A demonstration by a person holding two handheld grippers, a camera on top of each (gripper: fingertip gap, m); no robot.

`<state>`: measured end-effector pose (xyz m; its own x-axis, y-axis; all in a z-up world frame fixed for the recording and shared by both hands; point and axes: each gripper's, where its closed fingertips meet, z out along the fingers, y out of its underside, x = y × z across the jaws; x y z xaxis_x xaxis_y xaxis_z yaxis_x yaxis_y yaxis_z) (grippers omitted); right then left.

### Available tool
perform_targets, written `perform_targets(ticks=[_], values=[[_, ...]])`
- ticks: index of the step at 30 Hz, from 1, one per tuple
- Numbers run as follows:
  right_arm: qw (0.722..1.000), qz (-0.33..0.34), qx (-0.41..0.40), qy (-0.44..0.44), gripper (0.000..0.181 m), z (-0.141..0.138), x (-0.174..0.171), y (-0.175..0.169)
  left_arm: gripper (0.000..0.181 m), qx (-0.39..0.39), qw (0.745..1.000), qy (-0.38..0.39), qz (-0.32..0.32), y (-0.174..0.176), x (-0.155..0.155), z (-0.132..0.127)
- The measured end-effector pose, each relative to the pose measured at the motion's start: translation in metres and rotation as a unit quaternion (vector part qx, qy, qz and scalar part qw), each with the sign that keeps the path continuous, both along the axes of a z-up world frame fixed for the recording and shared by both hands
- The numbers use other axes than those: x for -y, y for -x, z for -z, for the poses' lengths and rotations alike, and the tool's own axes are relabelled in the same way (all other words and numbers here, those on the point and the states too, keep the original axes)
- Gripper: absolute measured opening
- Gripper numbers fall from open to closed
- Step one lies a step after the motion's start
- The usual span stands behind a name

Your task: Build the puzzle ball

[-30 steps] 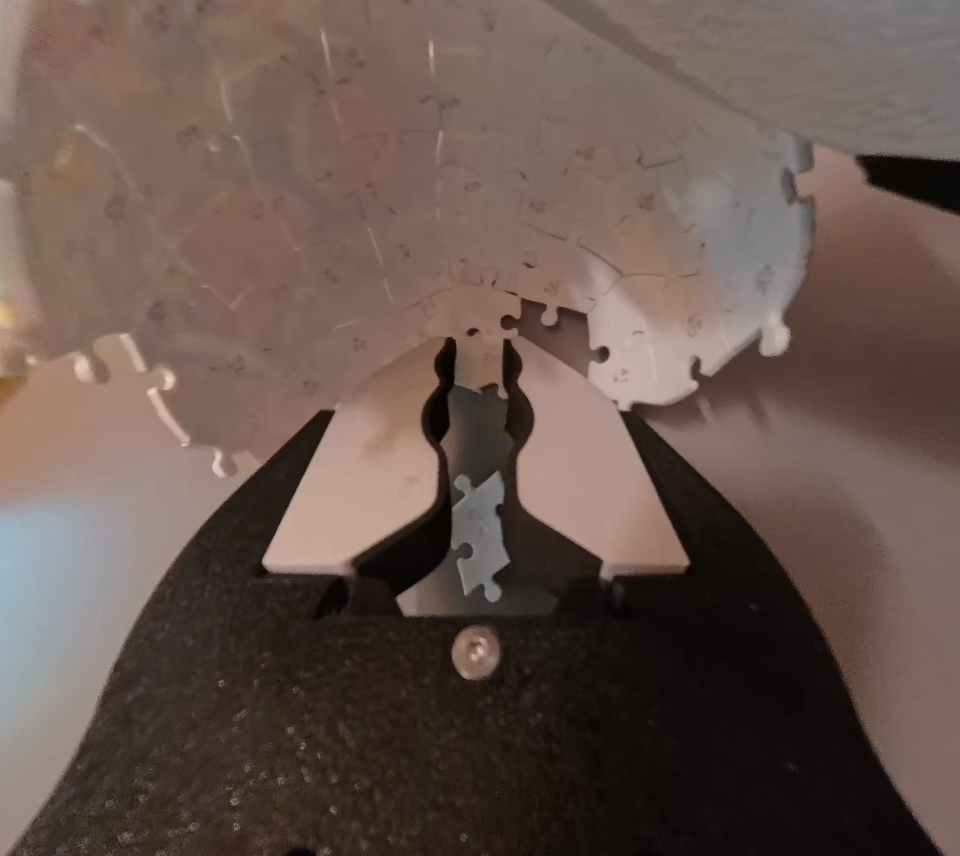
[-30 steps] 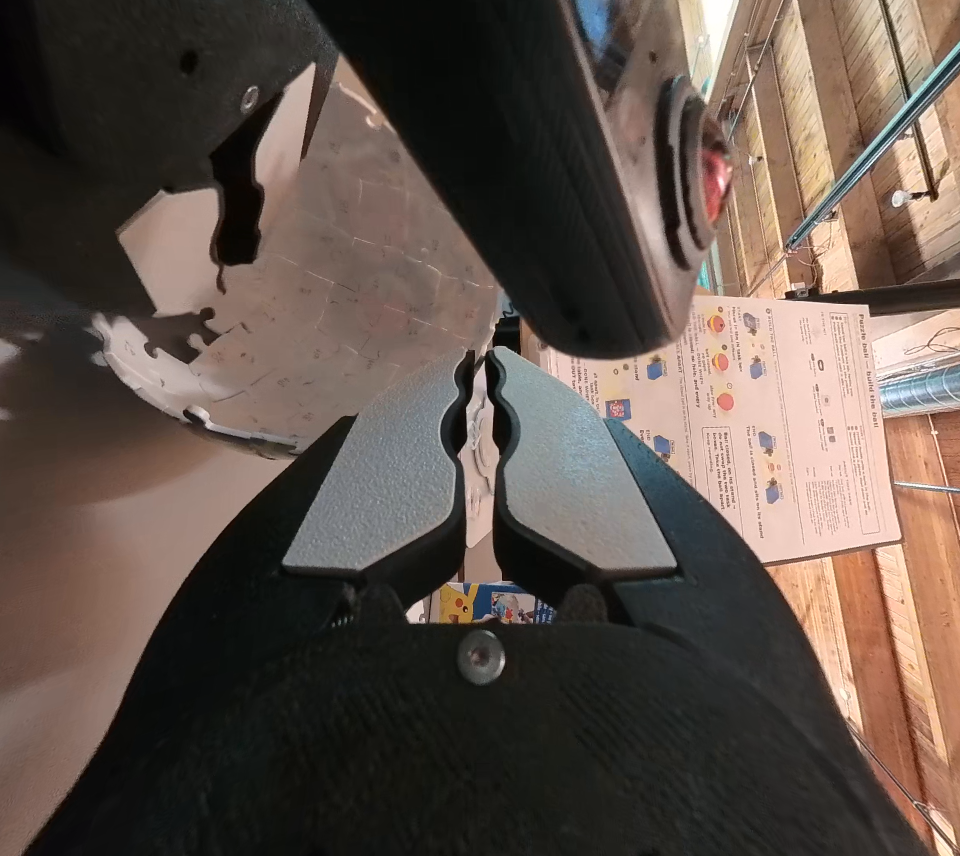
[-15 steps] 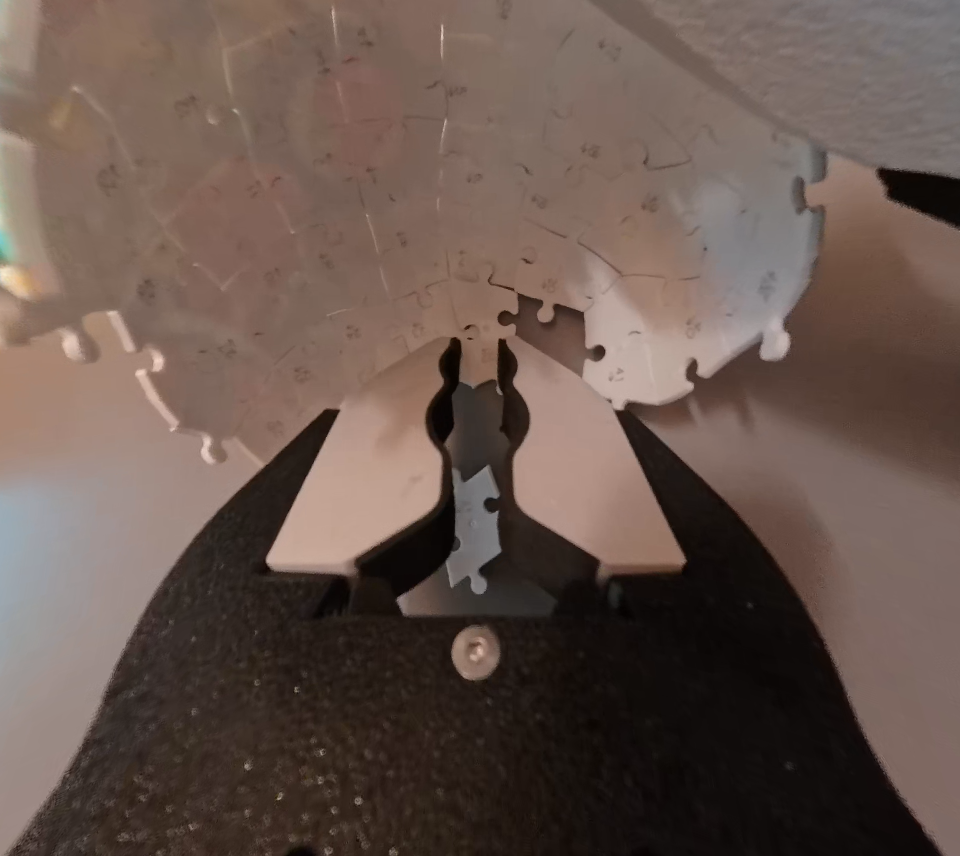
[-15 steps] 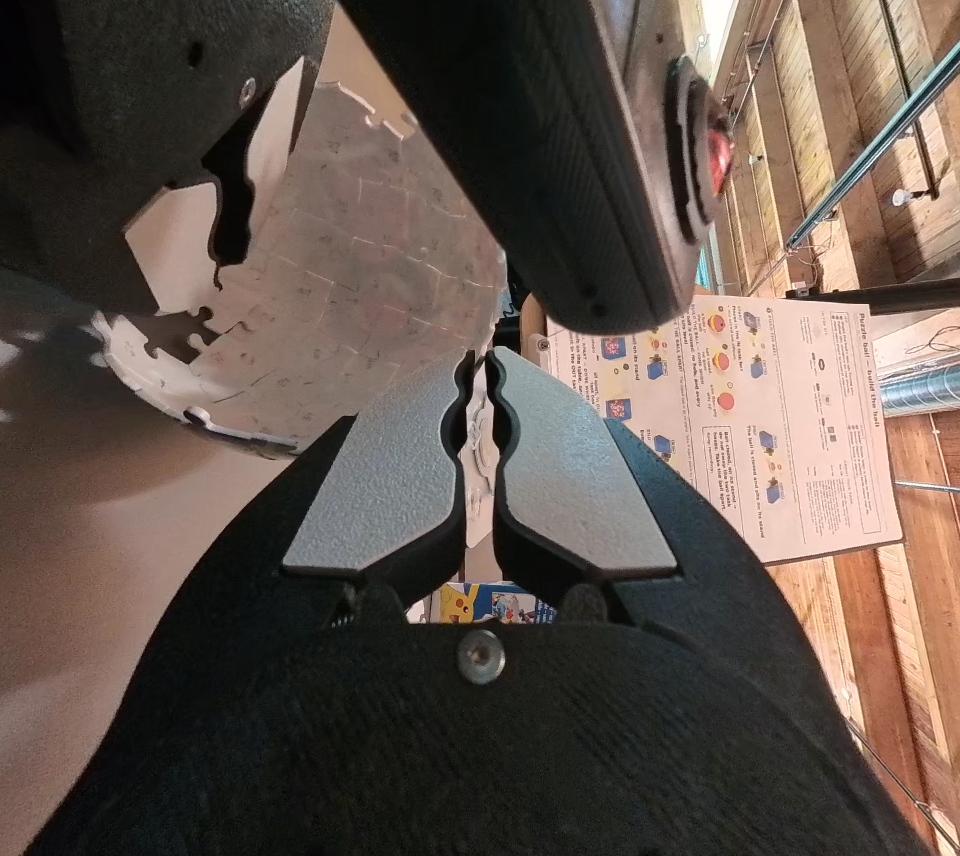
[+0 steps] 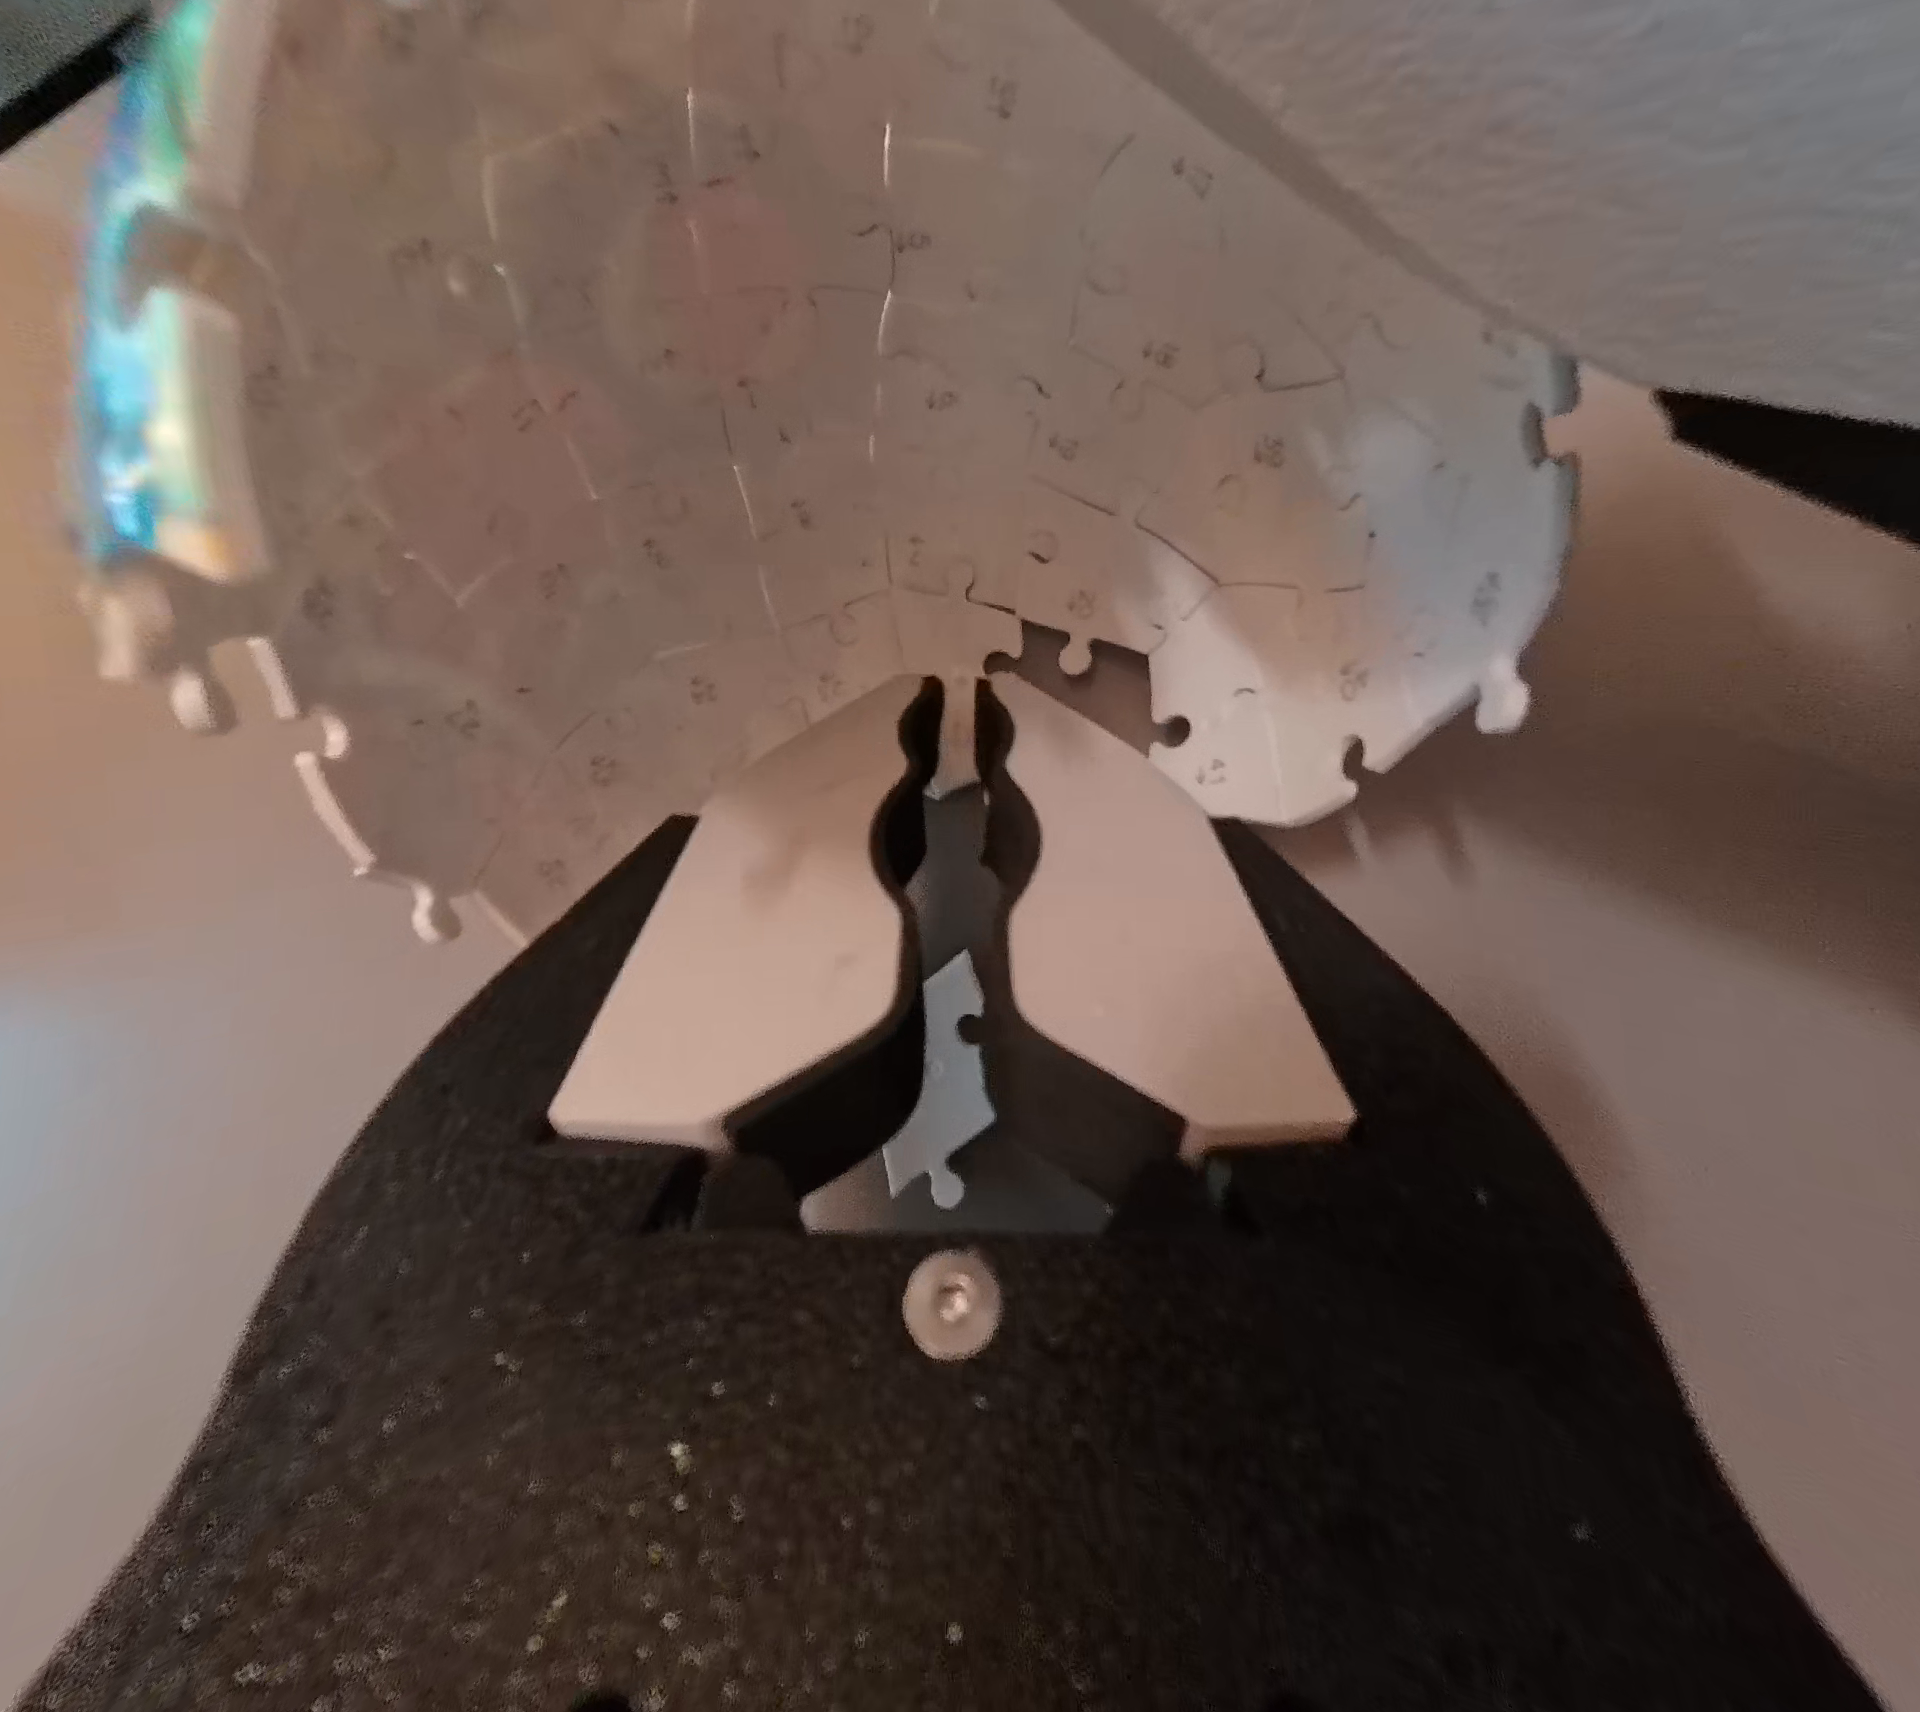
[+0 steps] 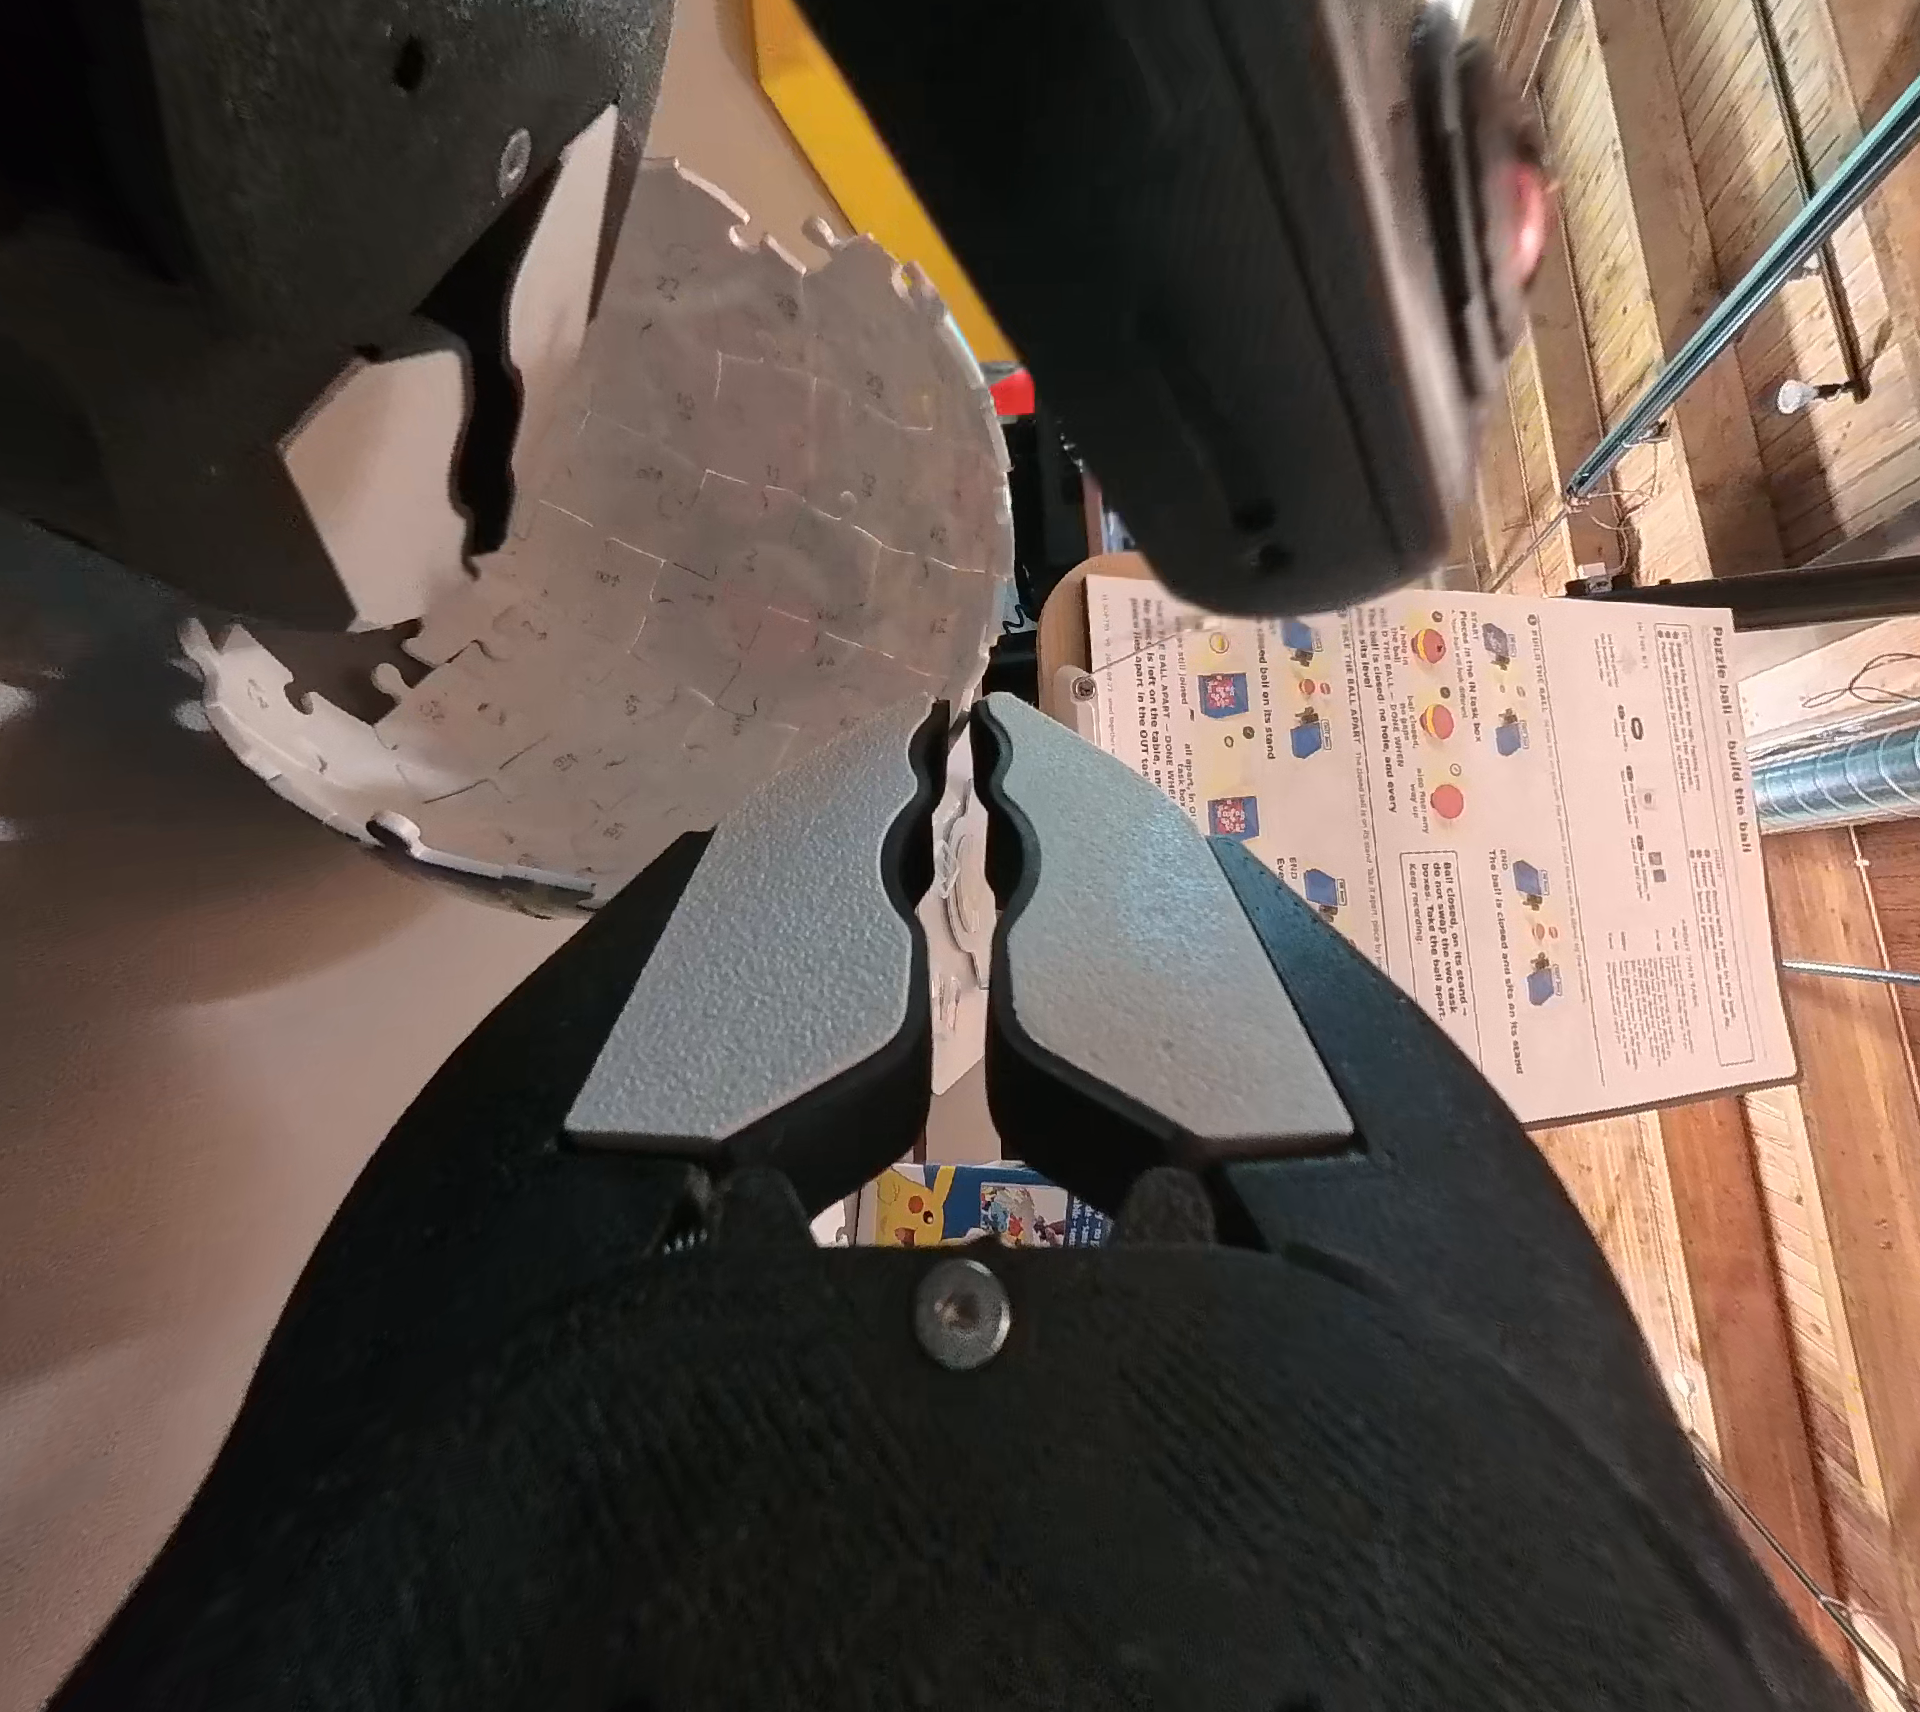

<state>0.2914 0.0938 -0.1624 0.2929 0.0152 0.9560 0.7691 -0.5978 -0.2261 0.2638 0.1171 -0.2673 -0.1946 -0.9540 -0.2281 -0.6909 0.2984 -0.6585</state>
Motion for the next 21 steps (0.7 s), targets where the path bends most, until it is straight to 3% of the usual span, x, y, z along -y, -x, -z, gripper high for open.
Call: perform_targets(ticks=[15, 21], values=[[1.0, -0.002, -0.003, -0.012, 0.004, -0.001, -0.002, 0.001, 0.0, 0.011, 1.0, -0.027, -0.011, -0.012, -0.006, 0.004], [1.0, 0.0, -0.007, -0.013, 0.004, 0.0, -0.002, 0.0, 0.0, -0.004, 1.0, 0.016, -0.025, -0.01, 0.001, 0.006]])
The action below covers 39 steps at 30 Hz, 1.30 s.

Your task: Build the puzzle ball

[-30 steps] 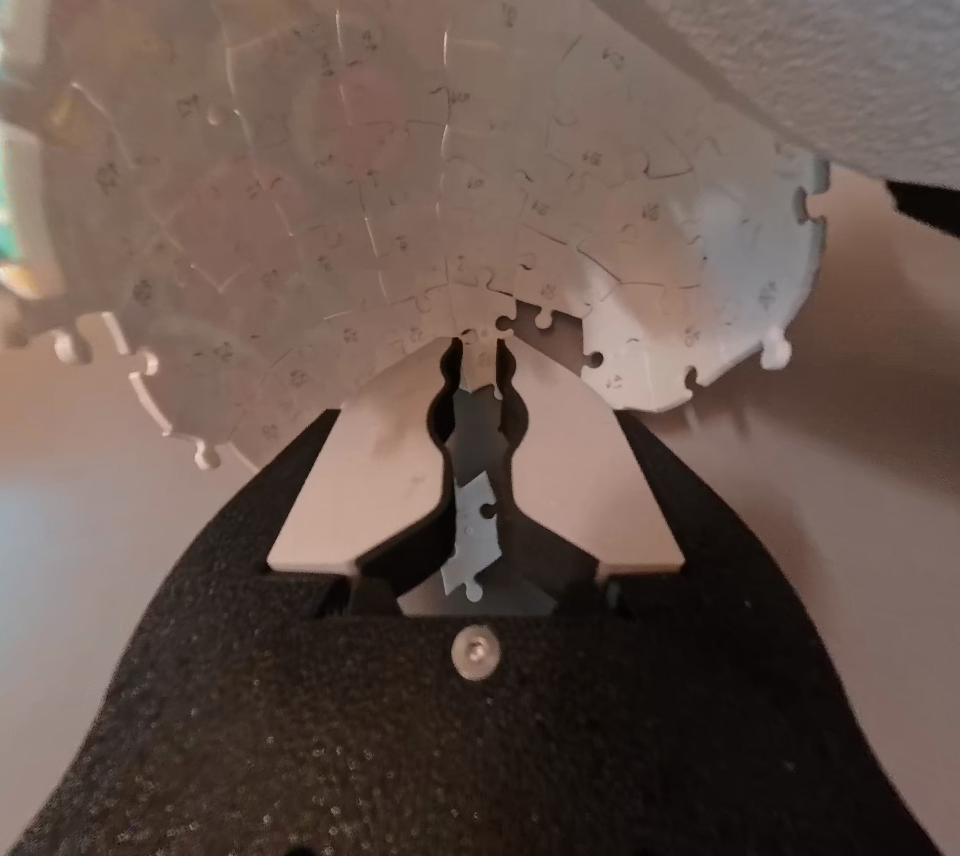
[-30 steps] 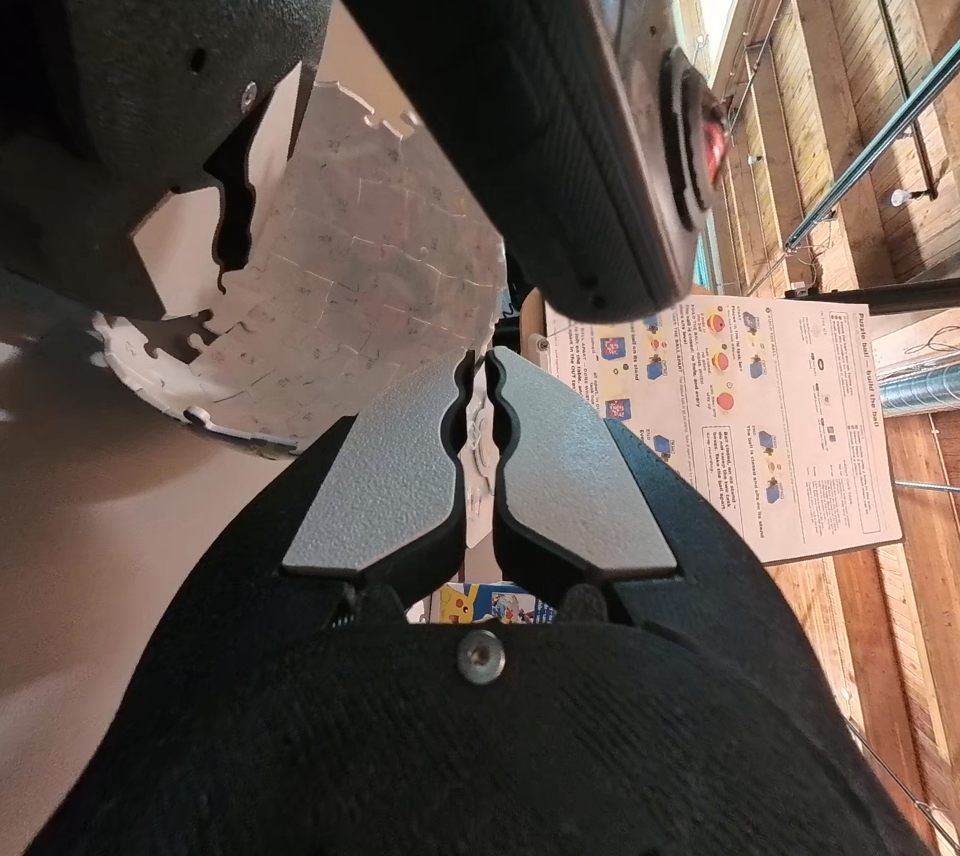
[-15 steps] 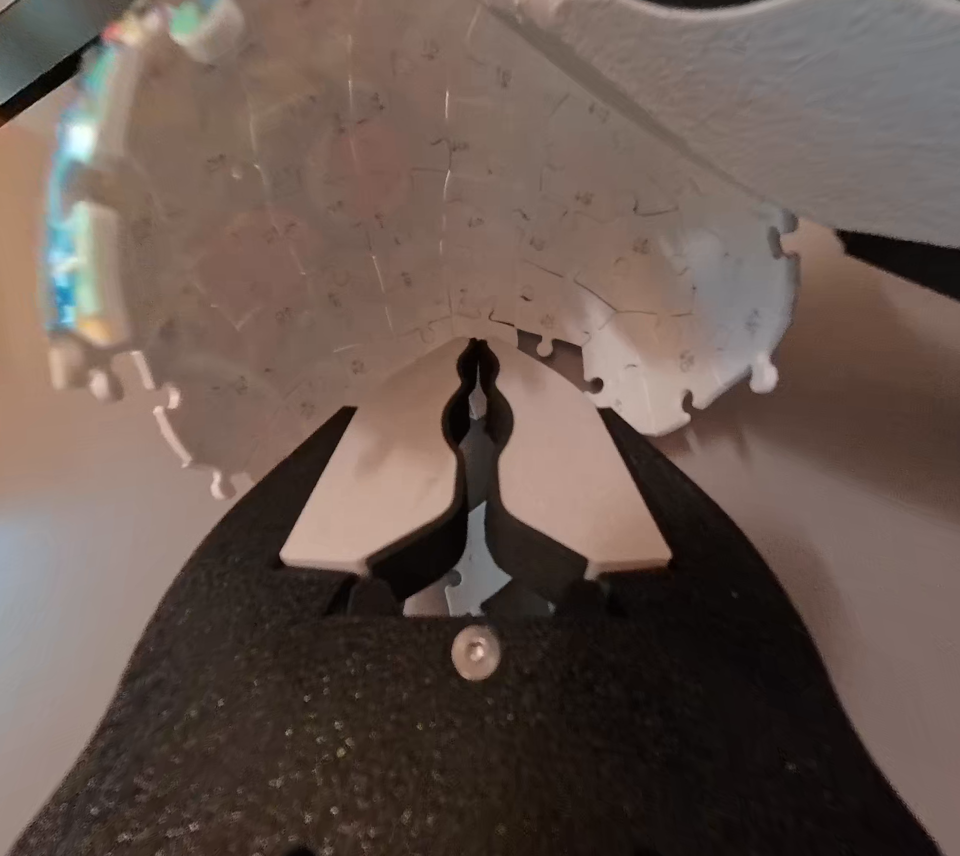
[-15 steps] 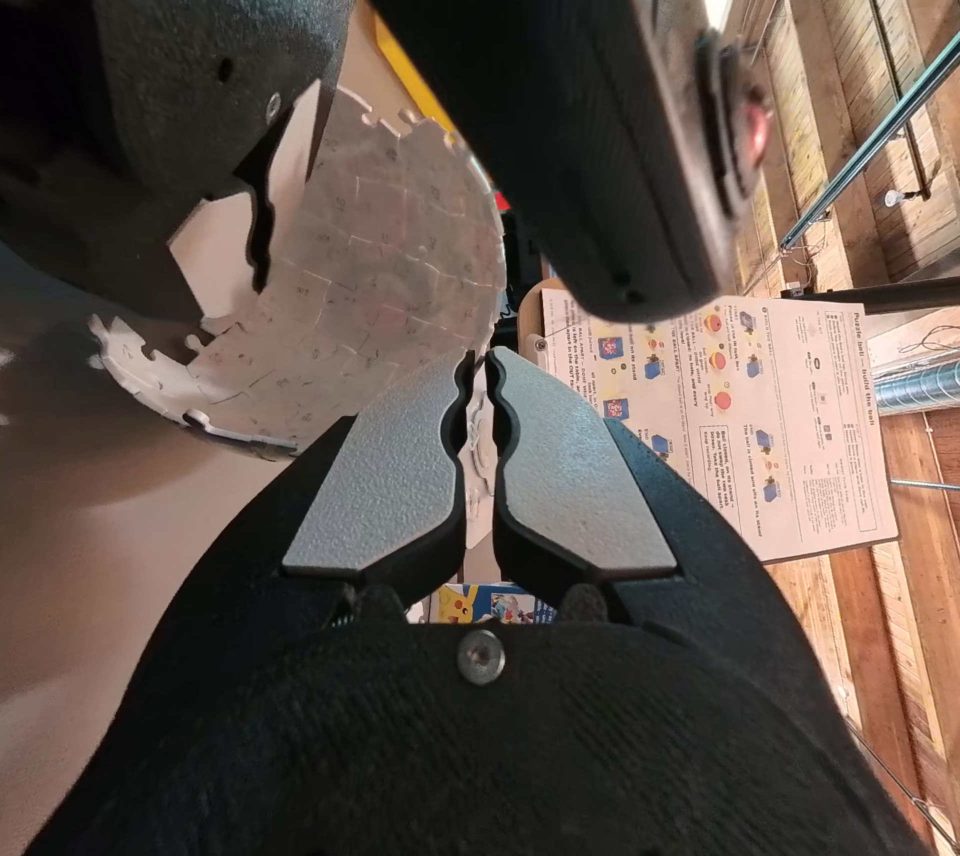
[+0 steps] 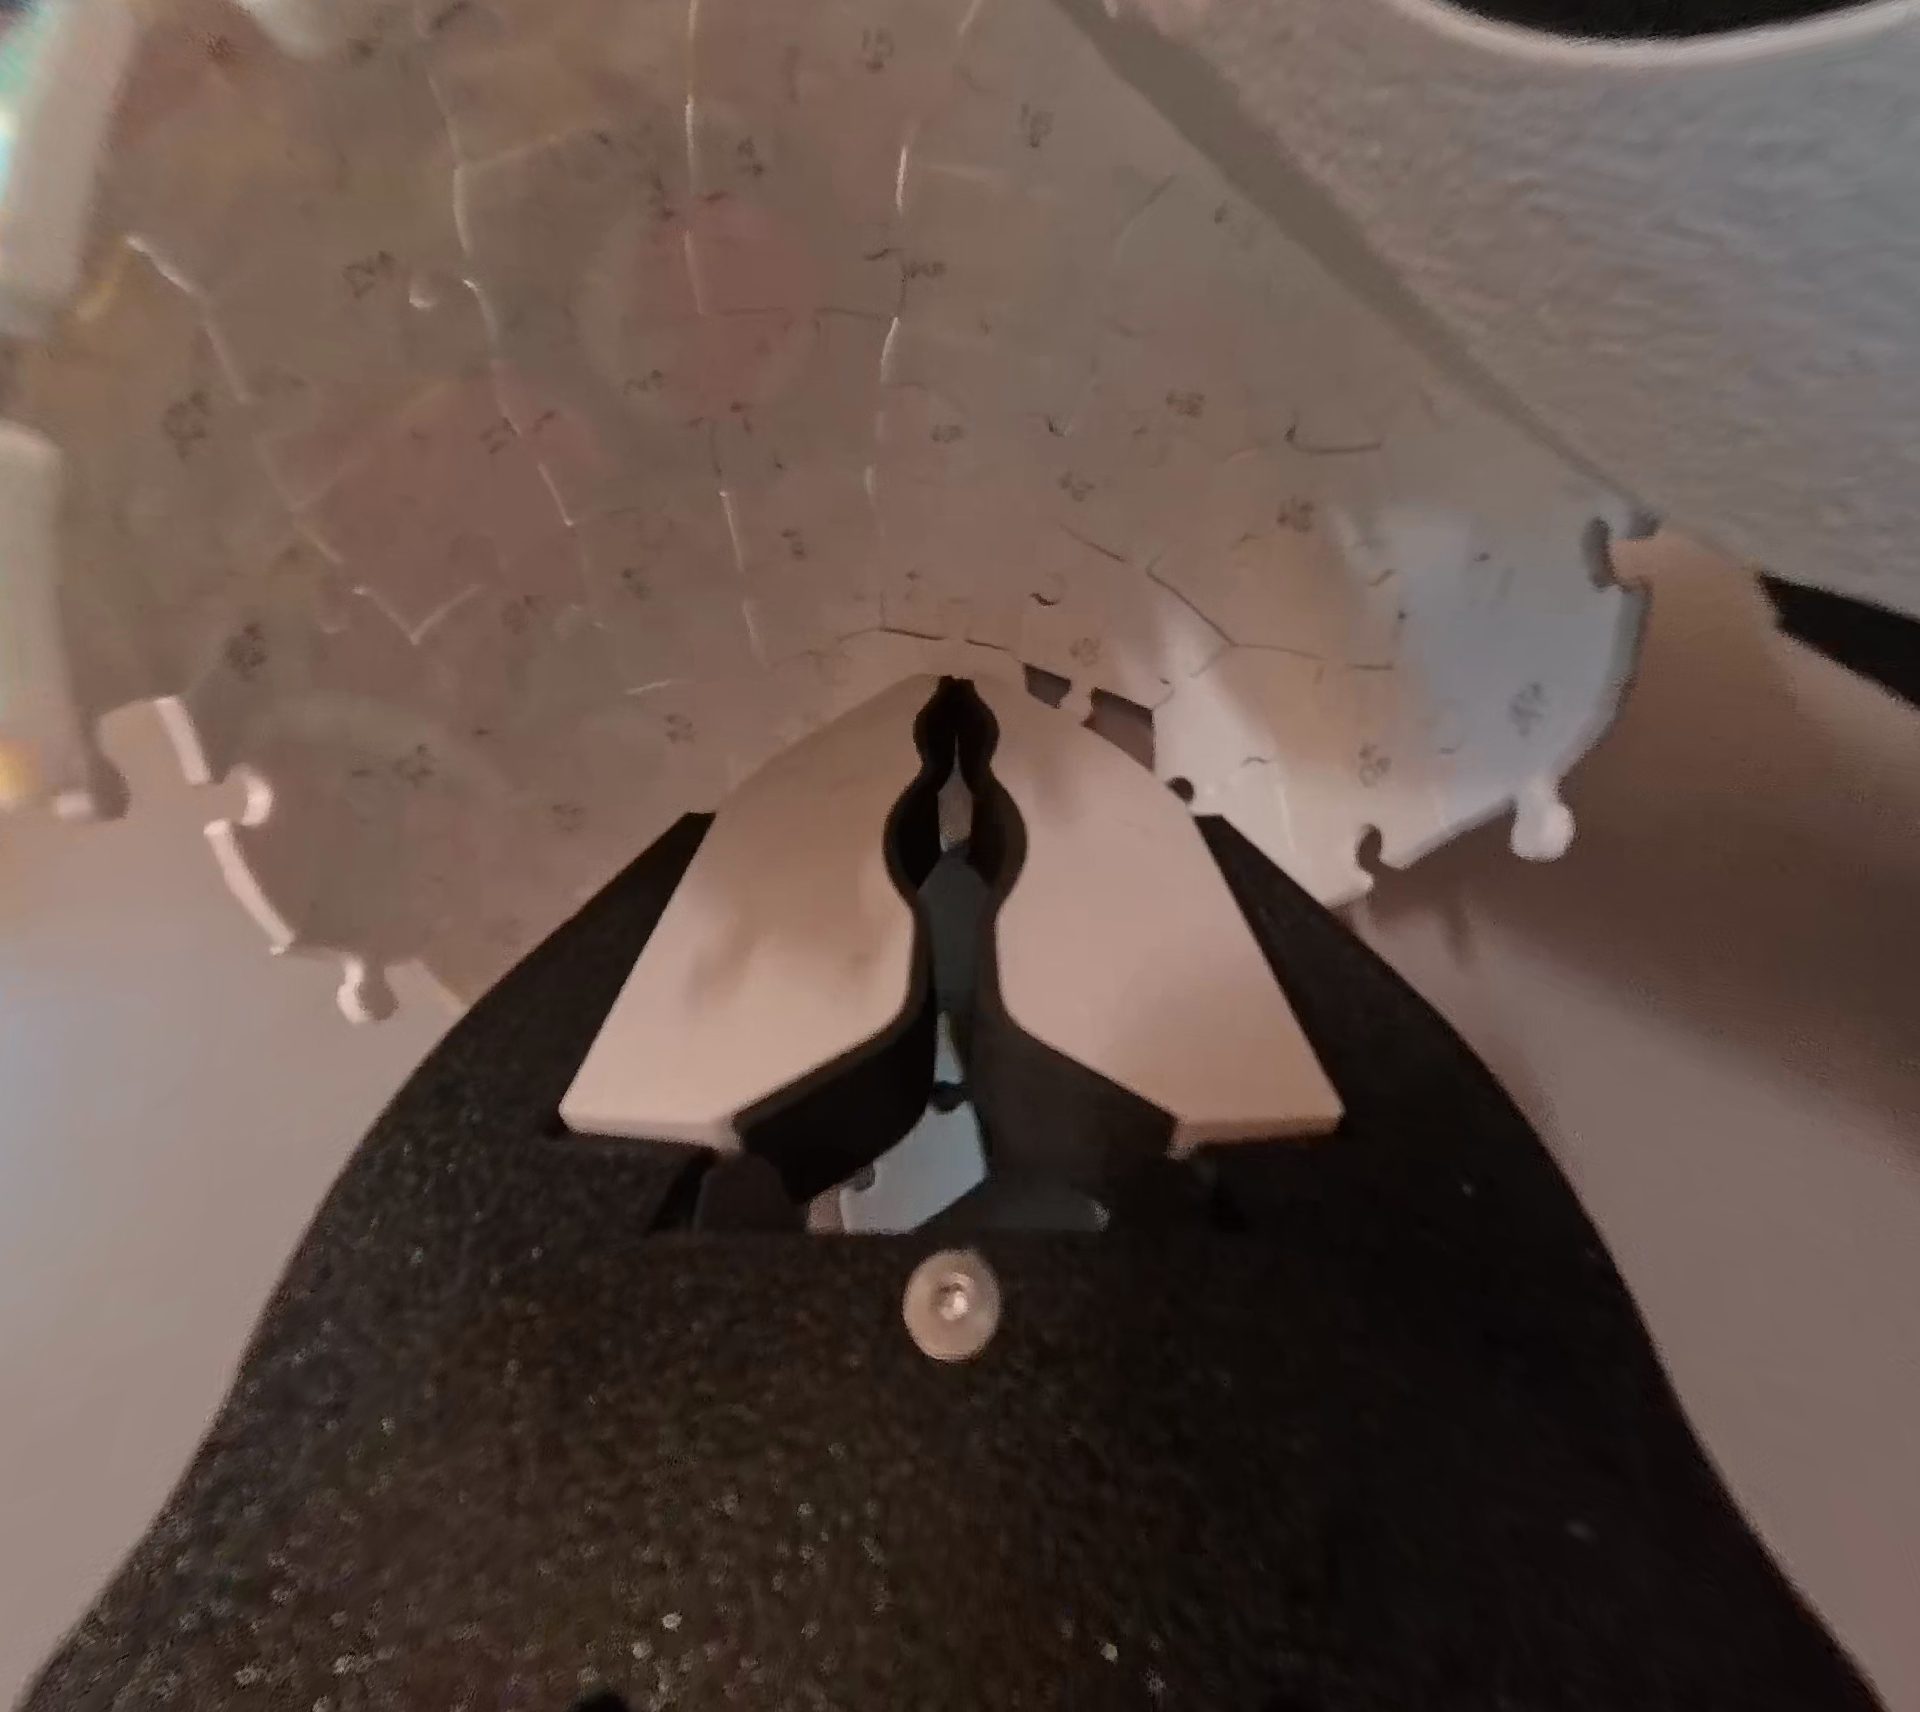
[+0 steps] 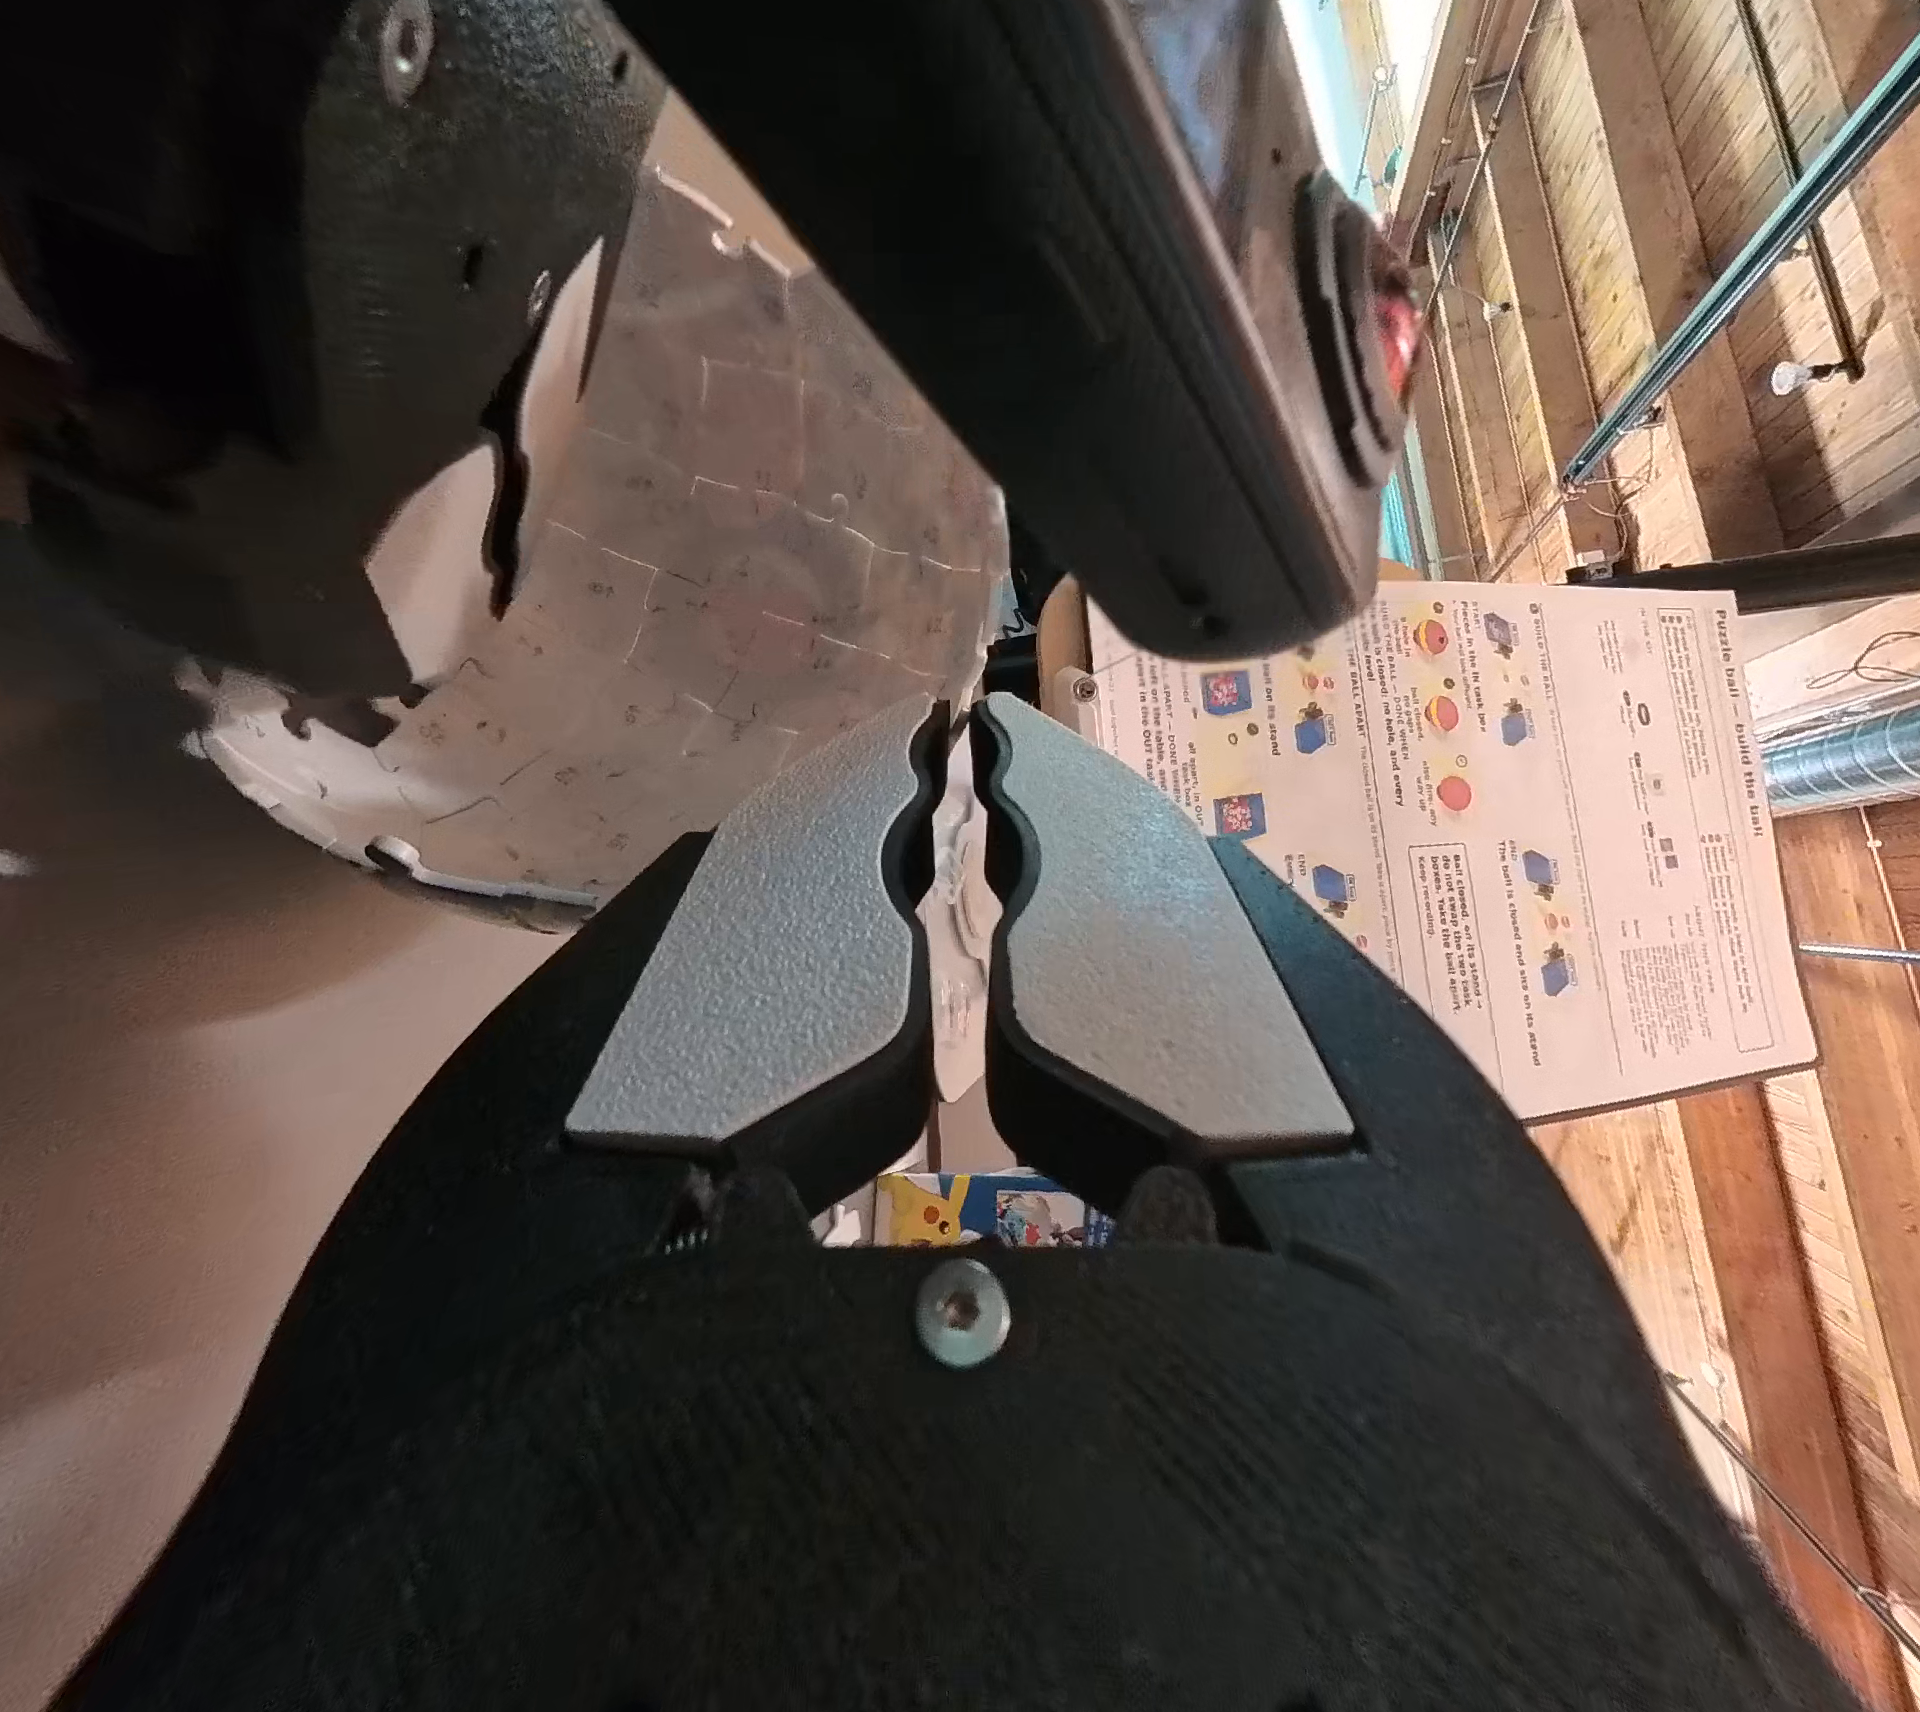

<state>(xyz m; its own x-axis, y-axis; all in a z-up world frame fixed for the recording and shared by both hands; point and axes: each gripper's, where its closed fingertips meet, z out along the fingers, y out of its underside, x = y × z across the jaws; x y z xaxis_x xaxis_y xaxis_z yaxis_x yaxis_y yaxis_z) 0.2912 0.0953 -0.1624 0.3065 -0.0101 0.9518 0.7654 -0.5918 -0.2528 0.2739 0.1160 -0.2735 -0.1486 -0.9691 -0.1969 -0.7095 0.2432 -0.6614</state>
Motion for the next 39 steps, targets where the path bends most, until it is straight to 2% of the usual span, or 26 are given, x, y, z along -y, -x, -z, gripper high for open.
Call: perform_targets(ticks=[6, 13, 17, 28, 39], values=[[1.0, 0.0, 0.002, 0.001, 0.004, 0.0, 0.0, 0.001, 0.0, 0.002, 1.0, -0.007, 0.011, 0.0, 0.005, 0.001], [1.0, 0.002, 0.001, 0.002, 0.004, 0.0, 0.001, 0.0, 0.0, 0.032, 0.999, -0.036, -0.006, 0.0, -0.01, -0.017], [1.0, 0.001, 0.003, 0.002, 0.004, 0.0, 0.0, 0.0, 0.0, 0.016, 0.997, -0.073, -0.006, 0.002, -0.016, -0.011], [1.0, 0.003, 0.0, 0.001, 0.004, 0.0, 0.001, -0.001, 0.0, 0.019, 0.998, -0.054, 0.008, -0.004, -0.01, -0.003], [1.0, 0.003, -0.001, 0.001, 0.003, 0.001, 0.001, 0.0, 0.0, -0.001, 0.997, -0.074, 0.022, -0.005, -0.011, 0.0]])
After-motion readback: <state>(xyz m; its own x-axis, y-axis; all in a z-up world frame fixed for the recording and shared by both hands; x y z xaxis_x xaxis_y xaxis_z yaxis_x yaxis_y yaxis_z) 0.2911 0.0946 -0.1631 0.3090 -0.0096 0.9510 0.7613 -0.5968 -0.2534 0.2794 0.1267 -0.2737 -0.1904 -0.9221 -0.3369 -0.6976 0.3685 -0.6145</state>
